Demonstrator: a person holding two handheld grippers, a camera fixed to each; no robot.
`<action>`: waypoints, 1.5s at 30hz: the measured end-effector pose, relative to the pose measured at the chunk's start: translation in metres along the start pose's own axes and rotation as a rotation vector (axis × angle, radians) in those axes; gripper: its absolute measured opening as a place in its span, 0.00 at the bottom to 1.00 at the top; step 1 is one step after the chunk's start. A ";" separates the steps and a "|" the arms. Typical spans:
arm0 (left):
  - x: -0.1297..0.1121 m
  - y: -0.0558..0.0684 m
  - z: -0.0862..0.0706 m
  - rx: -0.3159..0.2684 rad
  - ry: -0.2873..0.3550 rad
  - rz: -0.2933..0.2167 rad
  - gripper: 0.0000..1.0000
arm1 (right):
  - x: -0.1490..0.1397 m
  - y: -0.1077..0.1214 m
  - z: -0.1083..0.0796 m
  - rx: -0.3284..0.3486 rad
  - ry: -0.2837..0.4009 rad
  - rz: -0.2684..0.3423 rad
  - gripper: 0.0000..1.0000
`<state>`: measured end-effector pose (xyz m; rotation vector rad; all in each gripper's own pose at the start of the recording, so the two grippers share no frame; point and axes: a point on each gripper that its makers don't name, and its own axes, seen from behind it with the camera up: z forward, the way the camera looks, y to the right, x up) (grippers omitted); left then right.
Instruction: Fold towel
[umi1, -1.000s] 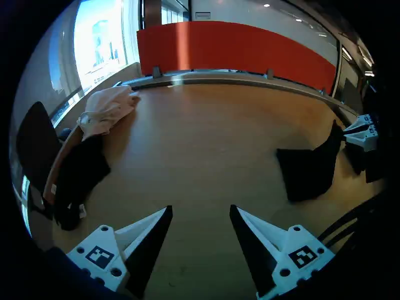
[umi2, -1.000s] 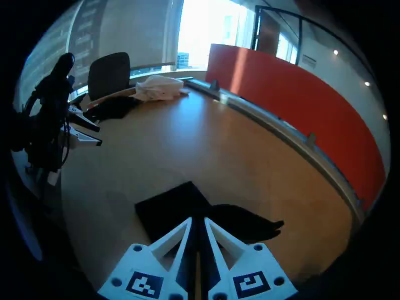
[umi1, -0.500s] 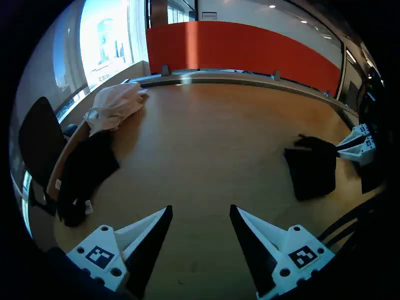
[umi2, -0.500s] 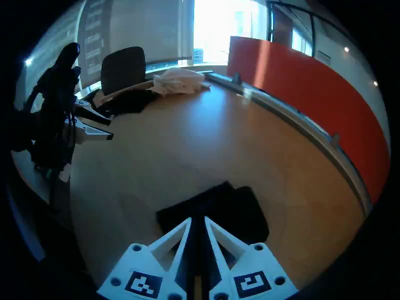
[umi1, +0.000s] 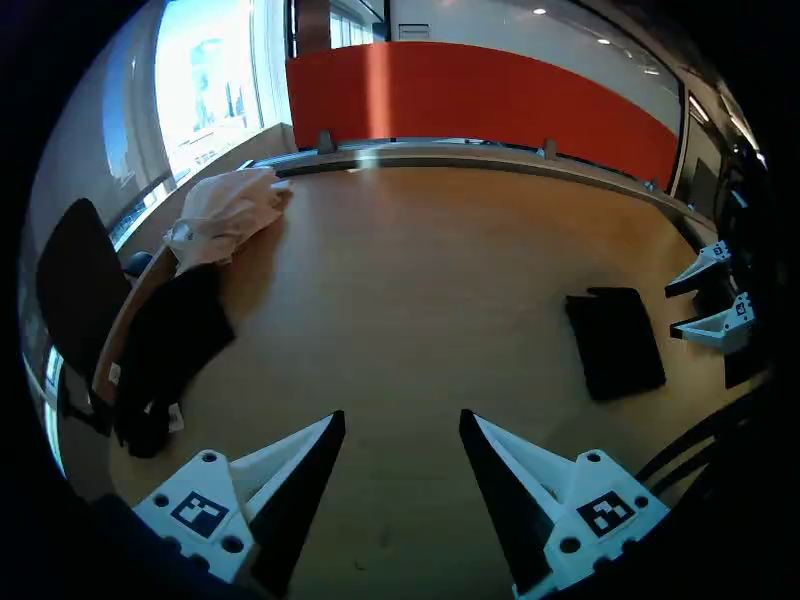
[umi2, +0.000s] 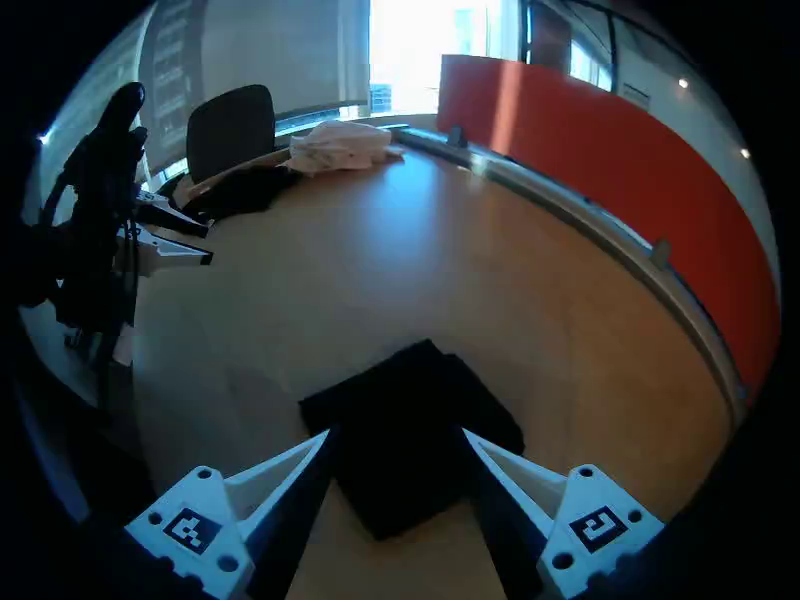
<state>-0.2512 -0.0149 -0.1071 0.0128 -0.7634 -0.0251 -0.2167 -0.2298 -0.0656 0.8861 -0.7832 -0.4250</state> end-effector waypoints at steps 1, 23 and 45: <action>0.000 0.000 0.000 0.000 0.000 0.001 0.84 | -0.001 0.000 -0.001 -0.001 -0.001 0.001 0.83; -0.002 0.000 -0.002 0.003 0.000 0.006 0.84 | -0.064 -0.004 0.002 -0.019 -0.089 0.061 0.83; -0.002 0.002 -0.001 0.000 -0.001 0.006 0.84 | -0.116 -0.010 0.005 -0.016 -0.175 0.110 0.75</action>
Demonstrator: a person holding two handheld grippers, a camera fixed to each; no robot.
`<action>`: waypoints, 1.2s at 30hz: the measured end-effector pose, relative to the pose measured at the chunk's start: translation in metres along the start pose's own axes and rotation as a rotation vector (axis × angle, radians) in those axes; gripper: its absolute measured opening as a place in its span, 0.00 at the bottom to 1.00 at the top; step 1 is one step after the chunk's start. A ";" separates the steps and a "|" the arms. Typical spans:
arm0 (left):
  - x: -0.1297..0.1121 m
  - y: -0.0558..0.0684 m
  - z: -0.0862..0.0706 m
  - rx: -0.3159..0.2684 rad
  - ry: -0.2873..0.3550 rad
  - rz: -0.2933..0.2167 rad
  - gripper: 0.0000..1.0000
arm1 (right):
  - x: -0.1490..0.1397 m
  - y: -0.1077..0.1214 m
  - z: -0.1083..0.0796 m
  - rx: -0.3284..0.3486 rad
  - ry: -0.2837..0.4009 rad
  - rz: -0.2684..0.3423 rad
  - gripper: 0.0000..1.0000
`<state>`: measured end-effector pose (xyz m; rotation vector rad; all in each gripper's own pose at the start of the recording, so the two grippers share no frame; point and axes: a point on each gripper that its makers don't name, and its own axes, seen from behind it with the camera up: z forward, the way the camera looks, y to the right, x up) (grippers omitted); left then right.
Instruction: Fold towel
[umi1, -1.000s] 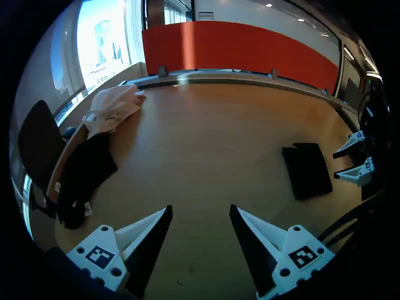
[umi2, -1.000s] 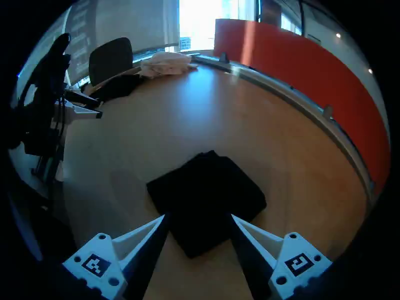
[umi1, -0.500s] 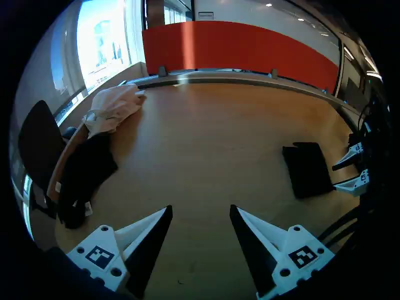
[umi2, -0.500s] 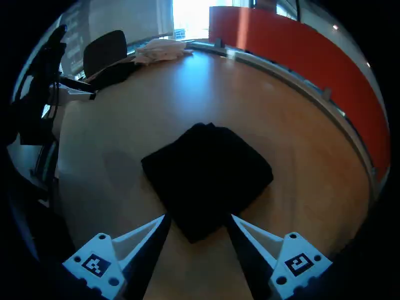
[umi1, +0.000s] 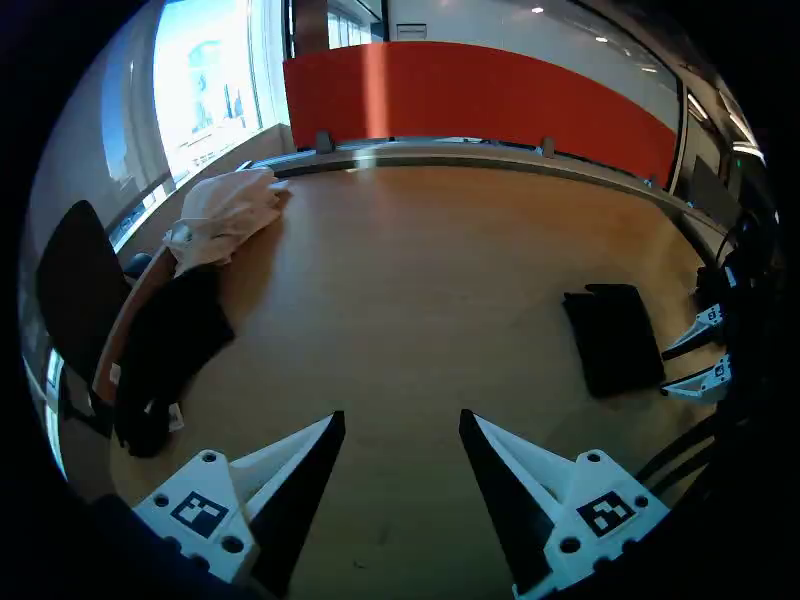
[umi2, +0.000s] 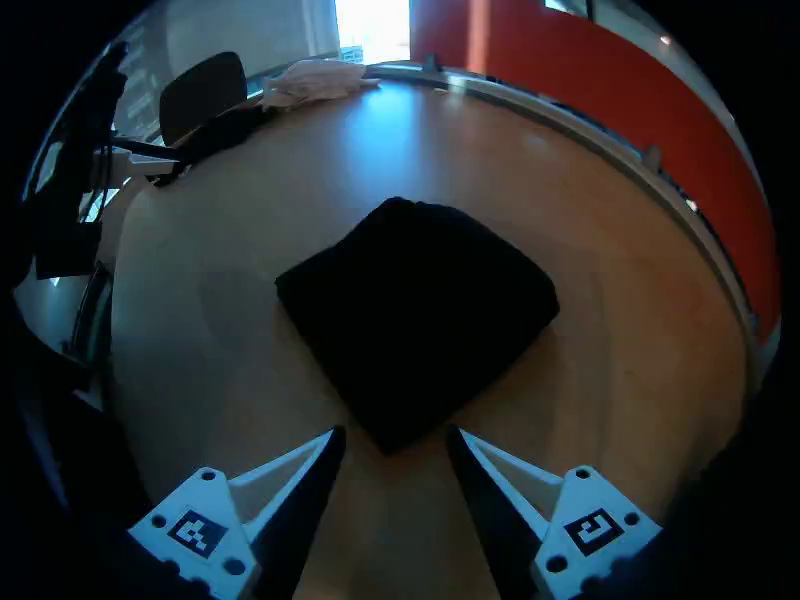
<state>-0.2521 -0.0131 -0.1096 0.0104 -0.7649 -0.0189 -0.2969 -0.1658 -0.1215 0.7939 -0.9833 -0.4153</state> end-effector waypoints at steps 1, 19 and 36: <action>0.000 0.000 0.000 0.000 0.000 0.000 0.84 | -0.001 0.000 0.000 -0.001 -0.003 0.000 0.72; 0.001 0.001 0.002 -0.001 0.000 0.002 0.84 | -0.007 0.005 -0.001 -0.013 -0.011 0.030 0.16; 0.003 0.001 0.002 -0.005 0.003 0.005 0.84 | 0.014 0.010 -0.011 -0.027 0.041 0.018 0.05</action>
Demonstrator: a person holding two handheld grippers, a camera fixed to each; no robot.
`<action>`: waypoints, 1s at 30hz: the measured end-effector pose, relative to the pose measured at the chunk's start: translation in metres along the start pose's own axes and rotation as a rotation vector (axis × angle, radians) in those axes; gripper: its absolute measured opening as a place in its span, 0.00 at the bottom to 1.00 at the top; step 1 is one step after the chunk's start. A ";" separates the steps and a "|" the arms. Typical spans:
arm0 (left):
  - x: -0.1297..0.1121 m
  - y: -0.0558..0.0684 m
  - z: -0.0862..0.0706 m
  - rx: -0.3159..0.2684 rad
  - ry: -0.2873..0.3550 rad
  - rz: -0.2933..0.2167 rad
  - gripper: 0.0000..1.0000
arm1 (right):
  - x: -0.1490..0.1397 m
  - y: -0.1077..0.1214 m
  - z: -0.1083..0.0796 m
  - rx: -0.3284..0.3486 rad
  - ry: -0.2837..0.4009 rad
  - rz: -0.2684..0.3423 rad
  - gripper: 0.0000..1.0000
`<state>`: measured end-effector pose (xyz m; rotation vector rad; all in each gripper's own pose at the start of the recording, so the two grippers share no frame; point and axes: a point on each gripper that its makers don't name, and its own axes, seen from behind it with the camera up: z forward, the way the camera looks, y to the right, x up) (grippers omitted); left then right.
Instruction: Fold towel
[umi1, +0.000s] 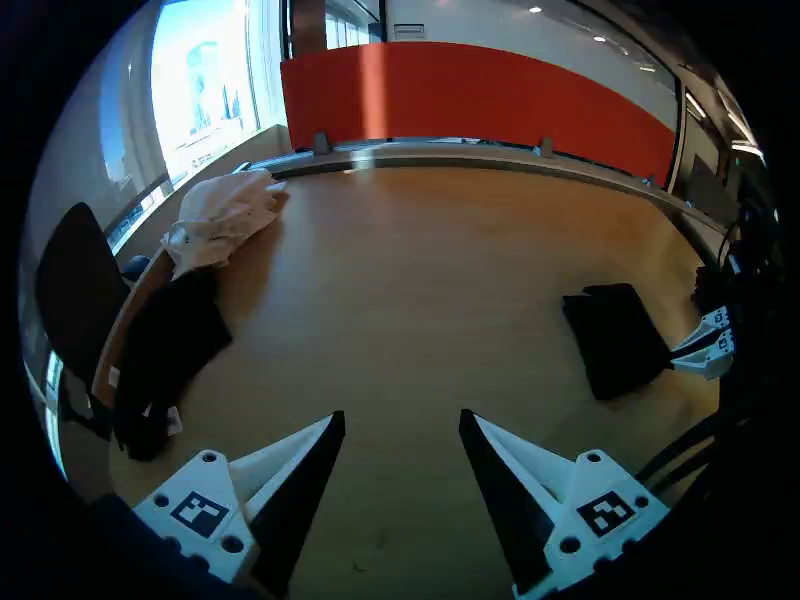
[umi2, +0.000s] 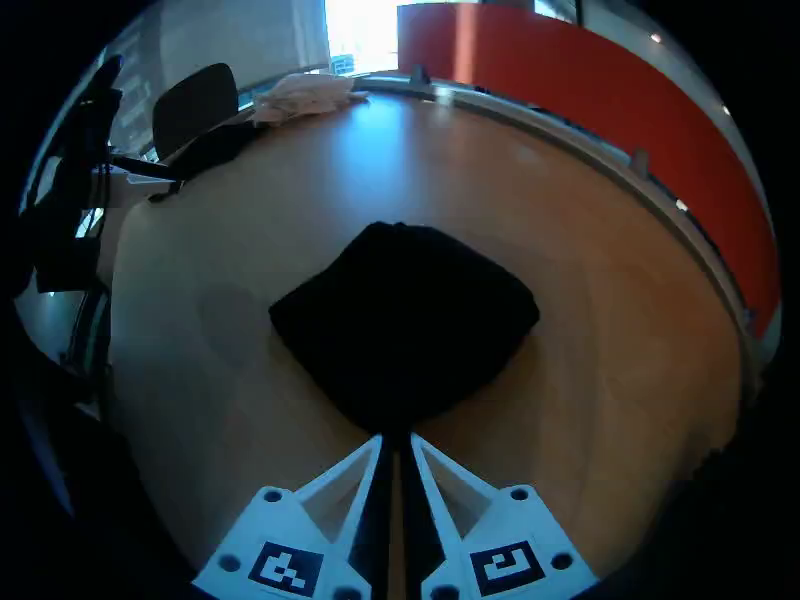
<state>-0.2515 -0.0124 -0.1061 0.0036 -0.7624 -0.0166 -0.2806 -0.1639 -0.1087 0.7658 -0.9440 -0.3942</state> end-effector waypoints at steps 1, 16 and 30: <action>0.000 0.000 0.000 0.000 0.001 0.000 0.84 | 0.005 0.001 -0.002 -0.003 0.008 -0.003 0.05; 0.015 0.002 -0.004 -0.005 0.035 0.004 0.84 | 0.098 0.019 -0.046 -0.034 0.153 -0.076 0.05; 0.034 0.007 -0.005 -0.017 0.070 0.016 0.84 | 0.171 0.034 -0.098 -0.079 0.294 -0.129 0.05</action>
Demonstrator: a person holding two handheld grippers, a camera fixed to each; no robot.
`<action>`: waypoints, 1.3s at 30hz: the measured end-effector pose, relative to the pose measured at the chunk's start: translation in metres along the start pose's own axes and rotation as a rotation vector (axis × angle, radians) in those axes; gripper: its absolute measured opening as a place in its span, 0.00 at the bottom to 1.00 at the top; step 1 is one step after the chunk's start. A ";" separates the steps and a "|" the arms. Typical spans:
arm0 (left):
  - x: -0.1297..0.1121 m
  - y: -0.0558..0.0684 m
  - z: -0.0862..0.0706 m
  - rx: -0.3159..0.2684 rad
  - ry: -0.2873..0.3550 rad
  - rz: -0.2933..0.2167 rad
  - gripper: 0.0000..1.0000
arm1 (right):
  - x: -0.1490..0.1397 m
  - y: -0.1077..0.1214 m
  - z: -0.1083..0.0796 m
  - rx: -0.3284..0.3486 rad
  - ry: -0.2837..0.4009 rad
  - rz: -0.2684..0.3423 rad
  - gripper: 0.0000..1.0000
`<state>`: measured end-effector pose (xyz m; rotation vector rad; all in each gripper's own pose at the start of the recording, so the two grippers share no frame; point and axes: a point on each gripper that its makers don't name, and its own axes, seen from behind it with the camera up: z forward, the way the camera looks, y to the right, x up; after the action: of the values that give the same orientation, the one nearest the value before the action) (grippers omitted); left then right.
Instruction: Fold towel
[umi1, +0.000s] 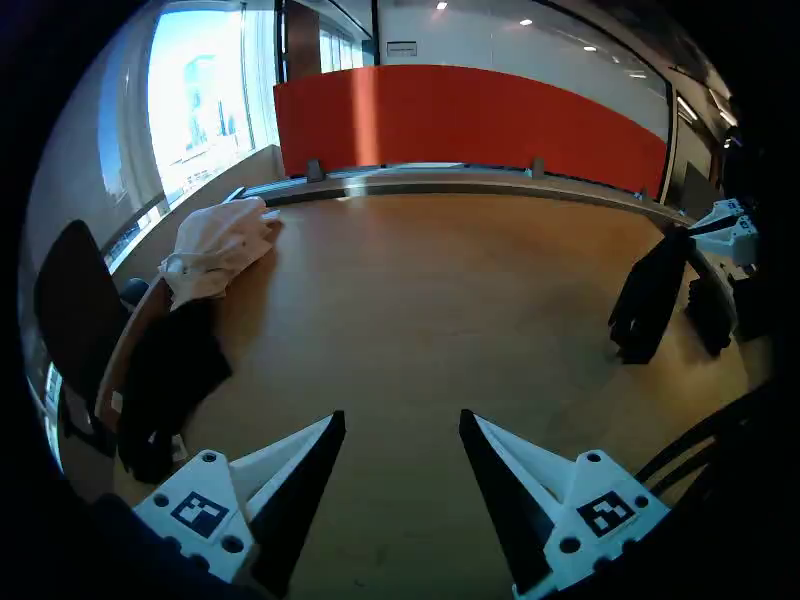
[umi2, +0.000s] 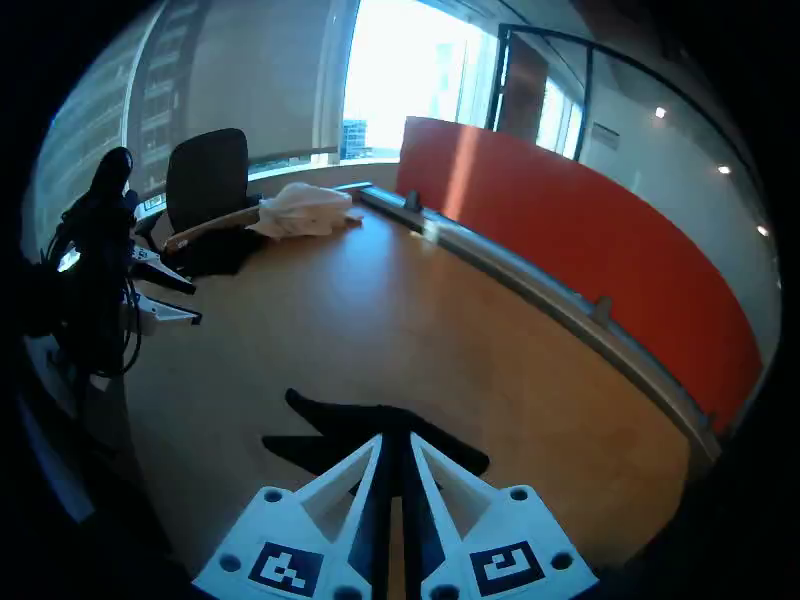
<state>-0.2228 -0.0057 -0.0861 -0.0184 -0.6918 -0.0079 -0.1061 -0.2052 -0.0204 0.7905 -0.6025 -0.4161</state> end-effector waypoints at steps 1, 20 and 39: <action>0.001 0.001 0.000 -0.001 0.001 0.001 0.84 | 0.002 0.002 -0.002 -0.005 0.005 0.001 0.05; 0.005 0.008 0.003 -0.011 0.009 0.003 0.84 | 0.004 0.048 -0.036 -0.070 0.025 0.038 0.05; 0.010 0.009 0.003 -0.006 0.011 0.019 0.84 | -0.023 0.138 -0.091 -0.186 0.018 0.136 0.05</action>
<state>-0.2164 0.0032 -0.0777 -0.0307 -0.6804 0.0078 -0.0476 -0.0556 0.0264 0.5716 -0.5881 -0.3345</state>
